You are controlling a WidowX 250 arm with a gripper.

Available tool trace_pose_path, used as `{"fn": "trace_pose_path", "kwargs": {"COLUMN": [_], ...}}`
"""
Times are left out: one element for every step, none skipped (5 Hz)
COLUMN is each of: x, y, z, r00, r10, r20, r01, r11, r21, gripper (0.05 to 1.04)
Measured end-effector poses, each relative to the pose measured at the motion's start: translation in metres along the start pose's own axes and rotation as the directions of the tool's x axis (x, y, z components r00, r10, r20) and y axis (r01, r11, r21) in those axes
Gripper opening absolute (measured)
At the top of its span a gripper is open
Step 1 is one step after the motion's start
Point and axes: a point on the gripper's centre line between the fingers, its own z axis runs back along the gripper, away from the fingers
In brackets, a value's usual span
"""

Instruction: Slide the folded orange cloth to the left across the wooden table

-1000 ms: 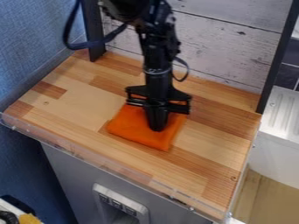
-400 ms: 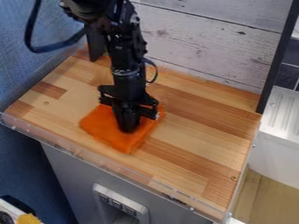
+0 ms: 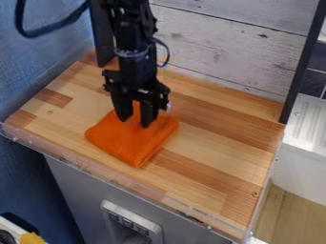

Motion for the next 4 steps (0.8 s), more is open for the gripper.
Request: {"fn": "trace_pose_path", "kwargs": {"x": [0.009, 0.018, 0.029, 0.037], "y": [-0.006, -0.013, -0.017, -0.023], "z": [0.017, 0.034, 0.055, 0.071], "r00": [1.000, 1.000, 0.999, 0.999], "r10": [-0.014, -0.016, -0.015, -0.009], "r20": [0.017, 0.022, 0.038, 0.051], "r01": [0.014, 0.016, 0.014, 0.007], "r11": [1.000, 1.000, 1.000, 1.000], "r21": [0.010, 0.017, 0.026, 0.031], "gripper": [0.998, 1.001, 0.997, 0.999]}}
